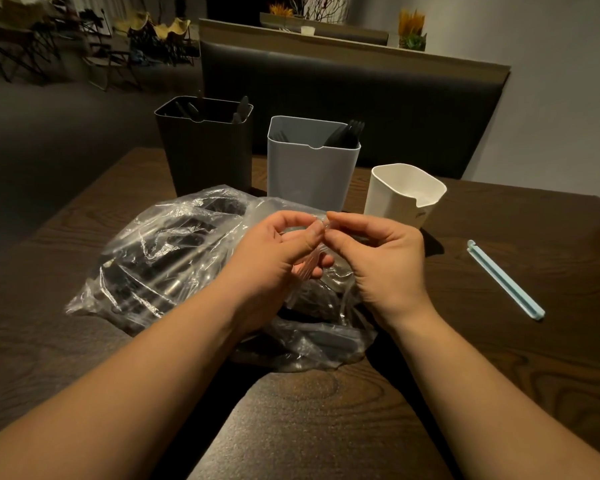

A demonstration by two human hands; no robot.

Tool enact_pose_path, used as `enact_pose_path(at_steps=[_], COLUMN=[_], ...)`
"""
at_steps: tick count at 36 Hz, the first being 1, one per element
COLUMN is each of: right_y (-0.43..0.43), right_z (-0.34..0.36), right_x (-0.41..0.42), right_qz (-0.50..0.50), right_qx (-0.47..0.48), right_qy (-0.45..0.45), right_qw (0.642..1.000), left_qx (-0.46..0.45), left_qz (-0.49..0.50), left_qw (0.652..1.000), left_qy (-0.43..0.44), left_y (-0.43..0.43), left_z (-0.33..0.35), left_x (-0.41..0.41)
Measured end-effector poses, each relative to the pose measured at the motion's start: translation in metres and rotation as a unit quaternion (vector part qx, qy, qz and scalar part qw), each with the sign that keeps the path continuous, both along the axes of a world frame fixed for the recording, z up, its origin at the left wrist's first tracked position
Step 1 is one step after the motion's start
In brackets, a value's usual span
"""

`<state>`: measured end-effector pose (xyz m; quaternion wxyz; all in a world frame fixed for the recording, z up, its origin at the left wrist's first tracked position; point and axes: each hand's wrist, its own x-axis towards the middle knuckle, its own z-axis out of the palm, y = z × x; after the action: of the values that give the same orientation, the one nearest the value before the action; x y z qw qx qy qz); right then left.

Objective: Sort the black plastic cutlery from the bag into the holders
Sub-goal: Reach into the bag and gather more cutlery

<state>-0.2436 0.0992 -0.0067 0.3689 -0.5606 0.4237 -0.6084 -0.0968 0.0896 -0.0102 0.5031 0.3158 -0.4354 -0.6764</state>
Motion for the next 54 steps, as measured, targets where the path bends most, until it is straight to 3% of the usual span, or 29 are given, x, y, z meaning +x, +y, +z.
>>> enact_pose_path(at_steps=[11,17,27,30,36,43,54], right_y=[-0.004,-0.014,-0.031,-0.041,-0.062,-0.081,-0.113], right_z=[-0.001,0.001,0.024,0.034,0.06,0.072,0.066], right_x=[0.0,-0.011,-0.03,-0.039,-0.066,-0.099,-0.136], right_qz=[-0.051,-0.124,-0.148,-0.162,-0.172,-0.17,-0.243], right_qx=[-0.044,-0.016,-0.063,-0.098,-0.119,-0.081,-0.107], right_qy=[-0.047,-0.064,-0.045,-0.011,0.064,0.084,0.116], right_qw=[0.997,0.99,0.986,0.982,0.976,0.979,0.957], left_qx=[0.014,-0.104,-0.231,-0.236,-0.15,-0.156,-0.264], left_qz=[0.004,0.039,0.082,0.096,0.104,0.16,0.23], left_qw=[0.999,0.973,0.911,0.911,0.965,0.96,0.861], left_qy=[-0.043,-0.203,-0.332,-0.324,-0.187,-0.172,-0.369], left_y=[0.0,0.001,-0.022,-0.032,-0.043,-0.063,-0.082], left_z=[0.001,0.002,0.03,0.043,0.055,0.048,0.035], left_x=[-0.003,-0.006,-0.031,-0.044,-0.075,-0.108,-0.111])
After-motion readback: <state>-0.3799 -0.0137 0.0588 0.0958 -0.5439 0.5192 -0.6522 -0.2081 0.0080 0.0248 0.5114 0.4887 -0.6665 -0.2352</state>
